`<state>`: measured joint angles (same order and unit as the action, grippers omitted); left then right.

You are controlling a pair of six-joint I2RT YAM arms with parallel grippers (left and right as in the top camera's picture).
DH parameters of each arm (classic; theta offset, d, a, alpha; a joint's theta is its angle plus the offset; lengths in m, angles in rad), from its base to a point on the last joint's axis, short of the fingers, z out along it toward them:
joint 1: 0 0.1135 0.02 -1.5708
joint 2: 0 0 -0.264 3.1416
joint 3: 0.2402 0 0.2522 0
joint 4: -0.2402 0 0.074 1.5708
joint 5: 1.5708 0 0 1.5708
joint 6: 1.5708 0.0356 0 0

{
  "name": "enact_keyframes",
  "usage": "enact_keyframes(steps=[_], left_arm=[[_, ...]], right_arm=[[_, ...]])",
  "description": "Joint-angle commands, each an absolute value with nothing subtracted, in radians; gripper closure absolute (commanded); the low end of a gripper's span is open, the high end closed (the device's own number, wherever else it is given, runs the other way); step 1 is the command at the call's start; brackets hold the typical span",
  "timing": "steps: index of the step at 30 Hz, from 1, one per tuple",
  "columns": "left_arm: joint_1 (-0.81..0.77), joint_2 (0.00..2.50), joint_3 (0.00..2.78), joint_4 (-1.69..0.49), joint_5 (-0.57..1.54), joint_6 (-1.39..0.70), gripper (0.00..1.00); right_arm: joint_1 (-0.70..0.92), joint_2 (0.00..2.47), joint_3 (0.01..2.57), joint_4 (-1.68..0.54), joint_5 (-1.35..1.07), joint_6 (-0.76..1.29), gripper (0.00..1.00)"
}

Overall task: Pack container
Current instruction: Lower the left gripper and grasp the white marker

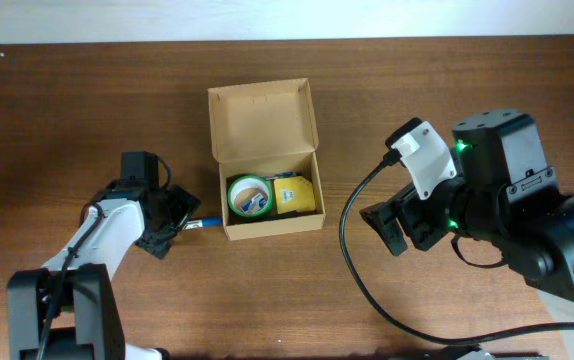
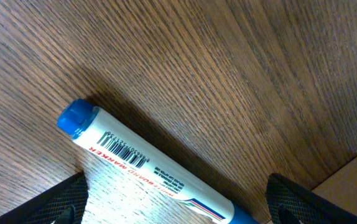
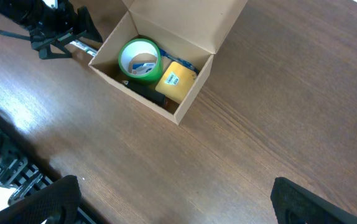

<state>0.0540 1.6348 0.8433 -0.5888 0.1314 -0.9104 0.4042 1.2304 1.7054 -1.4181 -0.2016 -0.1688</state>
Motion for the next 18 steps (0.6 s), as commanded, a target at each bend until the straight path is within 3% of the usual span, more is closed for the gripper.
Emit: enact_keyframes(steps=[1, 4, 6, 9, 13, 18], left_arm=[[0.062, 1.674, 0.832, -0.587, 0.139, -0.927, 0.18], [0.062, 1.674, 0.832, -0.587, 0.144, -0.927, 0.48], [0.062, 1.674, 0.832, -0.587, 0.144, -0.927, 0.63], [0.062, 1.674, 0.832, -0.588, 0.144, -0.927, 0.71], [0.062, 1.674, 0.832, -0.590, 0.144, -0.927, 0.72], [0.062, 1.674, 0.832, -0.591, 0.143, -0.927, 0.89]], right_arm=[[0.397, 1.230, 1.720, -1.419, -0.213, -0.179, 0.01], [0.397, 1.230, 1.720, -1.419, -0.214, -0.179, 0.01], [0.397, 1.230, 1.720, -1.419, -0.213, -0.179, 0.01], [0.397, 1.230, 1.720, -1.419, -0.214, -0.179, 0.01], [0.397, 1.230, 1.720, -1.419, -0.213, -0.179, 0.01], [0.397, 1.230, 1.720, -1.419, -0.214, -0.179, 0.01]])
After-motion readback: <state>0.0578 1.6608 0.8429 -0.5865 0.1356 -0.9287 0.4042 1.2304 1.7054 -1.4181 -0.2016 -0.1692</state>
